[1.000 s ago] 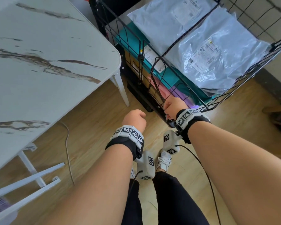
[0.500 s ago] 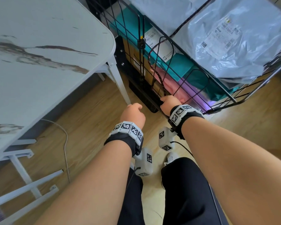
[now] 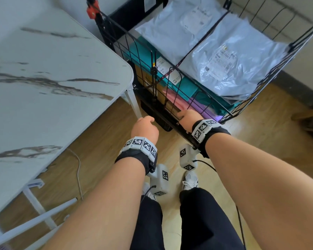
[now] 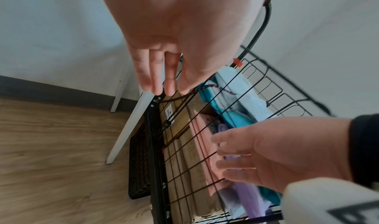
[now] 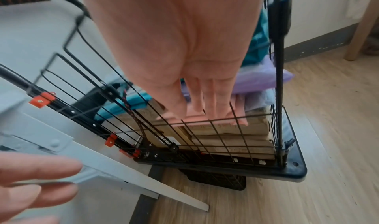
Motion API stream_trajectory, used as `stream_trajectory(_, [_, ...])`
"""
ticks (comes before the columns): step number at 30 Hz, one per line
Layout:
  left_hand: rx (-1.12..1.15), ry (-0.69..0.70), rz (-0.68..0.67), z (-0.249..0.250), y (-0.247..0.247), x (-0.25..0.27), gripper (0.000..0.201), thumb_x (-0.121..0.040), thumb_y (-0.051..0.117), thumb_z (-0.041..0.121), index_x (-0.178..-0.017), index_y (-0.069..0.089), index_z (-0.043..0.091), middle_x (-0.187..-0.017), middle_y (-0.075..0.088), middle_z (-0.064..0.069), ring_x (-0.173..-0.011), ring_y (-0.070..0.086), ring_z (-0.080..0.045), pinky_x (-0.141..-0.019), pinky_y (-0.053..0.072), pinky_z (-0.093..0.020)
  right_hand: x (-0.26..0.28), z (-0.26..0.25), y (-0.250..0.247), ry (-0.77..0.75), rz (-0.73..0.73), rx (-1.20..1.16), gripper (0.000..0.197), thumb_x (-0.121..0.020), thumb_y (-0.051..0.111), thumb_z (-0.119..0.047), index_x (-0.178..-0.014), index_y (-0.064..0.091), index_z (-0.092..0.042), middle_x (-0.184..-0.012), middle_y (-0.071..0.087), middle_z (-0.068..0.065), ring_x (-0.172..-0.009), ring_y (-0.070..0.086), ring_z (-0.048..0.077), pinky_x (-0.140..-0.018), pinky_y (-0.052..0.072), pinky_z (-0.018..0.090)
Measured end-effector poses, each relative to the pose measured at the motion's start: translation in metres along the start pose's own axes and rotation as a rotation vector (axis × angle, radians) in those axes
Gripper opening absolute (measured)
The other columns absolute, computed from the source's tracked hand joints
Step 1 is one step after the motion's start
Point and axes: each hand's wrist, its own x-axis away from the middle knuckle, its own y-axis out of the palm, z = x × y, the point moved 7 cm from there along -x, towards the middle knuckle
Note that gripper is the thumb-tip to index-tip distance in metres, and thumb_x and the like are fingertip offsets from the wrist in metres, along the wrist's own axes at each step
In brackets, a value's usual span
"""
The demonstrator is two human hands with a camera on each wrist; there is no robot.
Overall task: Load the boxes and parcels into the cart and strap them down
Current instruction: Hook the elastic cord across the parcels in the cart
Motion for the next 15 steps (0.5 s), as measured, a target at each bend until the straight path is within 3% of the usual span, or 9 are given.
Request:
stream_trajectory(6, [-0.024, 0.095, 0.101, 0.043, -0.062, 0.035, 0.043, -0.094, 0.039, 0.006, -0.131, 0.054, 0.022, -0.134, 0.052, -0.004, -0.114, 0.055, -0.027, -0.089, 0.048, -0.036, 0.061, -0.034, -0.054, -0.108, 0.012, 0.011, 0.036, -0.094, 0.043, -0.002, -0.121, 0.064, -0.013, -0.123, 0.061, 0.008, -0.116, 0.057, 0.028, -0.097, 0.048, 0.033])
stream_trajectory(11, [-0.032, 0.156, 0.150, 0.087, -0.094, 0.058, 0.039, -0.094, 0.042, 0.010, -0.130, 0.054, 0.021, -0.132, 0.053, -0.006, -0.113, 0.056, -0.027, -0.090, 0.050, -0.038, 0.099, -0.039, -0.111, -0.098, 0.083, -0.099, 0.034, -0.099, 0.046, -0.023, -0.126, 0.062, -0.010, -0.129, 0.060, 0.009, -0.118, 0.056, 0.029, -0.105, 0.043, 0.036])
stream_trajectory(15, [-0.060, 0.188, 0.190, 0.128, -0.100, 0.073, 0.039, -0.095, 0.042, 0.012, -0.130, 0.055, 0.022, -0.133, 0.052, -0.007, -0.115, 0.055, -0.028, -0.091, 0.048, -0.038, 0.113, -0.016, -0.155, -0.094, 0.177, -0.229, 0.029, -0.094, 0.047, -0.009, -0.111, 0.071, -0.011, -0.115, 0.068, 0.006, -0.102, 0.063, 0.024, -0.097, 0.050, 0.036])
